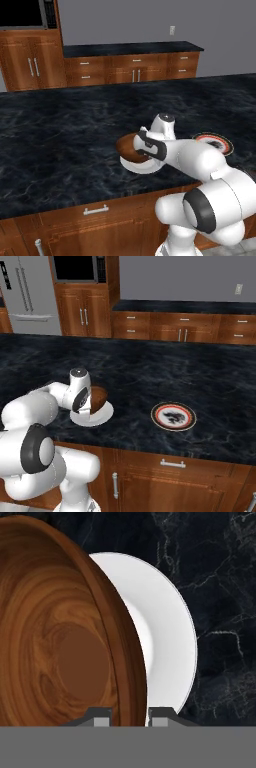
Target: Move the bowls from the cabinet to the plates on the dining table.
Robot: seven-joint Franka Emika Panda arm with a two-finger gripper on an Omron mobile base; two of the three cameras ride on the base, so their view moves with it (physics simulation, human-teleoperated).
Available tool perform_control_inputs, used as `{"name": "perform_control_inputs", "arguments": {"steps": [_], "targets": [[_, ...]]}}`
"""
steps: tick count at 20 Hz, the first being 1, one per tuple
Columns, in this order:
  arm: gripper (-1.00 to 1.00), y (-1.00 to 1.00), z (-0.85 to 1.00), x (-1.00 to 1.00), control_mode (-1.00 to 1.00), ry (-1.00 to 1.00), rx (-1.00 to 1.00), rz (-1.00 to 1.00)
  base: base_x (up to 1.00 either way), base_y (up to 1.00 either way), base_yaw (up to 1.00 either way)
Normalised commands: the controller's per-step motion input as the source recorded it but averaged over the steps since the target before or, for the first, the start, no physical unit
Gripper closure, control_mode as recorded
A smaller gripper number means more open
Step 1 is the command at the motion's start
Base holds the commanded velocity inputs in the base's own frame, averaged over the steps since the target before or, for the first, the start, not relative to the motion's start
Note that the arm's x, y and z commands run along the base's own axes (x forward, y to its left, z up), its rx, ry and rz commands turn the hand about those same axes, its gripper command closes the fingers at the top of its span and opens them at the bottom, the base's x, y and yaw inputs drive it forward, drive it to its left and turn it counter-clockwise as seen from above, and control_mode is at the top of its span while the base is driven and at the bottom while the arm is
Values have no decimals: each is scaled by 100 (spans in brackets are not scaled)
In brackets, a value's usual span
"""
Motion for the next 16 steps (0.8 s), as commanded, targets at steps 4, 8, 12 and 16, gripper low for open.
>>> {"name": "perform_control_inputs", "arguments": {"steps": [4,8,12,16], "targets": [[100,0,0,3,-100,0,0,0,0,0,0],[100,0,0,5,-100,2,0,0,0,0,0],[-100,0,-1,1,-100,1,0,0,0,0,0],[-100,0,0,0,-100,2,0,0,0,0,0]]}}
